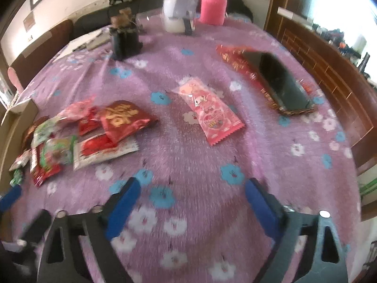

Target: Organize snacks

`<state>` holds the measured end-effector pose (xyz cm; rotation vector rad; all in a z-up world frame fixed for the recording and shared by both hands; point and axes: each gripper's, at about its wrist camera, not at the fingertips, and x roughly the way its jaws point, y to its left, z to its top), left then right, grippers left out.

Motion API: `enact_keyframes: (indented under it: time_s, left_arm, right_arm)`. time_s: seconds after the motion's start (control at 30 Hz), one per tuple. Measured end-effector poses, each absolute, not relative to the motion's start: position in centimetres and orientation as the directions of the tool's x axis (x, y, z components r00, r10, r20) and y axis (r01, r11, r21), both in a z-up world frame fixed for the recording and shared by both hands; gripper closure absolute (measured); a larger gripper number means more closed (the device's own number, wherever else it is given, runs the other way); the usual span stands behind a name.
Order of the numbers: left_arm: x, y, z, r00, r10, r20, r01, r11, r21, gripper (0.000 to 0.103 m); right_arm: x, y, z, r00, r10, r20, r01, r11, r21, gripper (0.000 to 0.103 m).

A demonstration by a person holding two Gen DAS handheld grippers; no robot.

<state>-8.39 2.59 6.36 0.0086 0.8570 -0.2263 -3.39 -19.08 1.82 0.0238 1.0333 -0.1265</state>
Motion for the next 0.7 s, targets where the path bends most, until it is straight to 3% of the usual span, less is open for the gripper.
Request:
enact_keyframes:
  time_s: [0.2, 0.3, 0.43, 0.53, 0.57, 0.63, 0.7]
  left_arm:
    - [-16.3, 7.8, 18.9, 0.811, -0.271, -0.518, 0.251, 0.962, -0.11, 0.0]
    - [-20.4, 10.9, 25.5, 0.871, -0.302, -0.388, 0.281, 0.953, -0.111, 0.0]
    - [-23.8, 14.1, 34.4, 0.939, -0.219, -0.266, 0.224, 0.975, -0.014, 0.0]
    - [-24.2, 16.1, 39.9, 0.966, -0.151, -0.208, 0.159, 0.987, 0.023, 0.0]
    - [-24.1, 16.5, 41.3, 0.973, -0.126, -0.193, 0.136, 0.99, 0.041, 0.0]
    - [-23.3, 17.1, 43.4, 0.979, -0.1, -0.178, 0.114, 0.991, 0.068, 0.0]
    - [-21.8, 17.5, 43.4, 0.972, -0.096, -0.213, 0.111, 0.992, 0.057, 0.0]
  right_arm:
    - [-10.7, -17.4, 12.2, 0.725, -0.113, -0.68, 0.078, 0.994, -0.082, 0.014]
    - [-15.5, -16.6, 20.4, 0.845, -0.147, -0.515, 0.099, 0.988, -0.12, 0.013]
    - [-20.7, -16.1, 31.7, 0.943, -0.178, -0.28, 0.151, 0.982, -0.115, 0.012]
    - [-23.9, -15.7, 40.5, 0.976, -0.197, -0.098, 0.187, 0.977, -0.102, 0.011]
    - [-24.6, -15.3, 43.0, 0.981, -0.192, -0.038, 0.187, 0.977, -0.105, 0.003]
    - [-25.7, -14.7, 46.8, 0.988, -0.143, 0.051, 0.147, 0.983, -0.106, 0.0]
    - [-25.2, -14.0, 48.7, 0.997, -0.071, 0.031, 0.073, 0.993, -0.097, 0.0]
